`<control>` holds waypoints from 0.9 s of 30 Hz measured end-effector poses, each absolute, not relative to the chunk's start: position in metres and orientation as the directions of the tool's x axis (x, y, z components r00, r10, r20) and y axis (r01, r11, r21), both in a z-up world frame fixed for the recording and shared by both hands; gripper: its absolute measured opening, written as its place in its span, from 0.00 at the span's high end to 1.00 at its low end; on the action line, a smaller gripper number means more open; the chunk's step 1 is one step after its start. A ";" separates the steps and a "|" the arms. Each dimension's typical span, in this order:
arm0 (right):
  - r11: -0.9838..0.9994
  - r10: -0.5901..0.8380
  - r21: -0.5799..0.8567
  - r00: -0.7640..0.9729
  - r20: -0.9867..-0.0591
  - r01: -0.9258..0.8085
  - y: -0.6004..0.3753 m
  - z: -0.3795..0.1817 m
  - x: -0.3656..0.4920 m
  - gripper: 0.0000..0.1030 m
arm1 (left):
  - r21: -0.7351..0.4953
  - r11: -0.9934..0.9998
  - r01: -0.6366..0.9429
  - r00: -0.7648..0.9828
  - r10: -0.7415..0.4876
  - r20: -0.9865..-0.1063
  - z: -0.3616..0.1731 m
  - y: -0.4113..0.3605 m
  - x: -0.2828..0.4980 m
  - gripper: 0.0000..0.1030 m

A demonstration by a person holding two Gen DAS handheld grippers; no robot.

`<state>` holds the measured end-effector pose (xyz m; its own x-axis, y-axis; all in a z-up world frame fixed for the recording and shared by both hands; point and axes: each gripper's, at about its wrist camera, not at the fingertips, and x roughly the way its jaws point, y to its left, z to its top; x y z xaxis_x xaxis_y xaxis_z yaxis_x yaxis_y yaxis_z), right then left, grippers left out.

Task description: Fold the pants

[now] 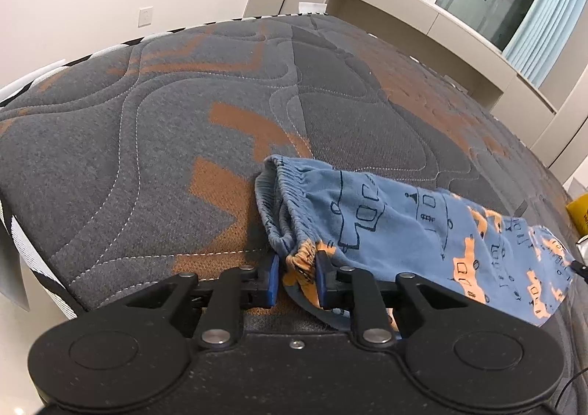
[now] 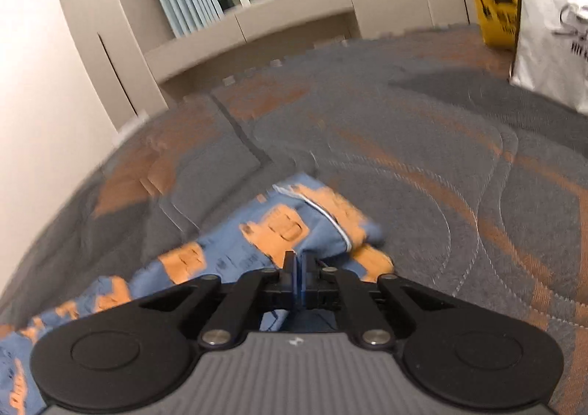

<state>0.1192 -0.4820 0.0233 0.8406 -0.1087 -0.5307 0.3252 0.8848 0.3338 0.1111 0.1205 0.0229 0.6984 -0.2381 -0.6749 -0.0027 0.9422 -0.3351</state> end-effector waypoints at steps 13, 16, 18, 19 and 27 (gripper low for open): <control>0.863 -0.025 0.408 0.832 -0.554 0.298 -0.488 0.006 0.091 0.52 | -0.372 0.928 -0.015 0.689 -0.260 -0.677 0.022 0.129 0.113 0.79; 0.841 -0.046 0.431 0.838 -0.544 0.326 -0.501 0.008 0.081 0.51 | -0.379 0.925 -0.019 0.689 -0.263 -0.676 0.022 0.130 0.114 0.79; 0.830 -0.068 0.436 0.839 -0.540 0.348 -0.509 0.007 0.074 0.50 | -0.375 0.927 -0.020 0.688 -0.260 -0.678 0.022 0.130 0.115 0.79; 0.817 -0.078 0.448 0.838 -0.540 0.364 -0.516 0.007 0.071 0.50 | -0.375 0.927 -0.023 0.687 -0.258 -0.679 0.021 0.129 0.115 0.79; 0.591 -0.011 0.704 0.876 -0.482 0.395 -0.561 -0.020 0.079 0.49 | -0.375 0.927 -0.031 0.687 -0.252 -0.682 0.021 0.128 0.115 0.79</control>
